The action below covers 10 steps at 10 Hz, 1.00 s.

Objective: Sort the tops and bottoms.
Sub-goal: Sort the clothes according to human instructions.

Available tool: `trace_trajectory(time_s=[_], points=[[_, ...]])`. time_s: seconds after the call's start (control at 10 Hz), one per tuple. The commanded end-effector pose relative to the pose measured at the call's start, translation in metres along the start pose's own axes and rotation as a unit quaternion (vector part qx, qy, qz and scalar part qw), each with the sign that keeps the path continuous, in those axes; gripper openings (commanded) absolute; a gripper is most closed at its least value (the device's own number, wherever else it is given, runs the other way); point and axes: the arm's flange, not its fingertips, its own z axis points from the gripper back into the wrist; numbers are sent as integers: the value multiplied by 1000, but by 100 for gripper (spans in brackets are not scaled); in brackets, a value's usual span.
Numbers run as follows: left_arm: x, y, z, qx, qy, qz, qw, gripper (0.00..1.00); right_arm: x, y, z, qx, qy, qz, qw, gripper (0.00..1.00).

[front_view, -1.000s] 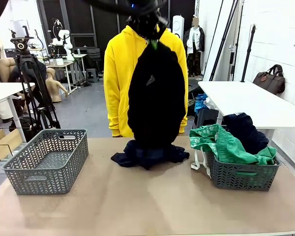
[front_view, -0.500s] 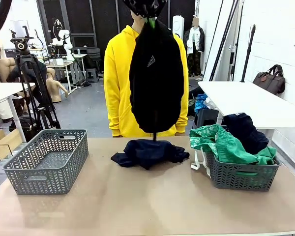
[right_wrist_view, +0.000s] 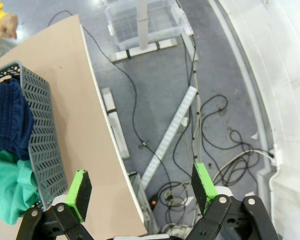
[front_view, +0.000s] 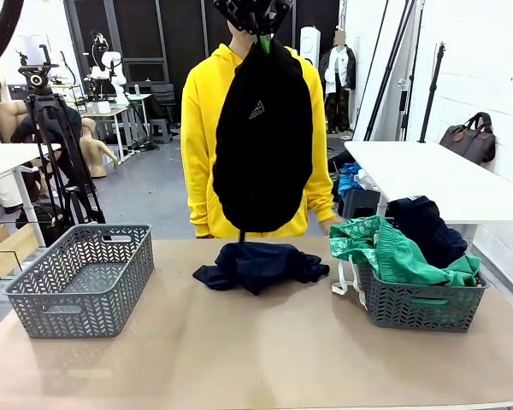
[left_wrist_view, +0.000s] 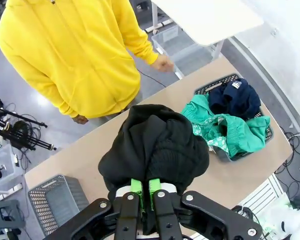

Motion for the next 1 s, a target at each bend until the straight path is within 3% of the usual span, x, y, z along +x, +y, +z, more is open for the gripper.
trace_trajectory(time_s=[0.0, 0.9], points=[[1, 1, 6, 0, -5, 1, 1000, 0, -2, 0, 0, -7, 5, 7, 1000, 100], [1, 1, 6, 0, -5, 1, 1000, 0, -2, 0, 0, -7, 5, 7, 1000, 100]])
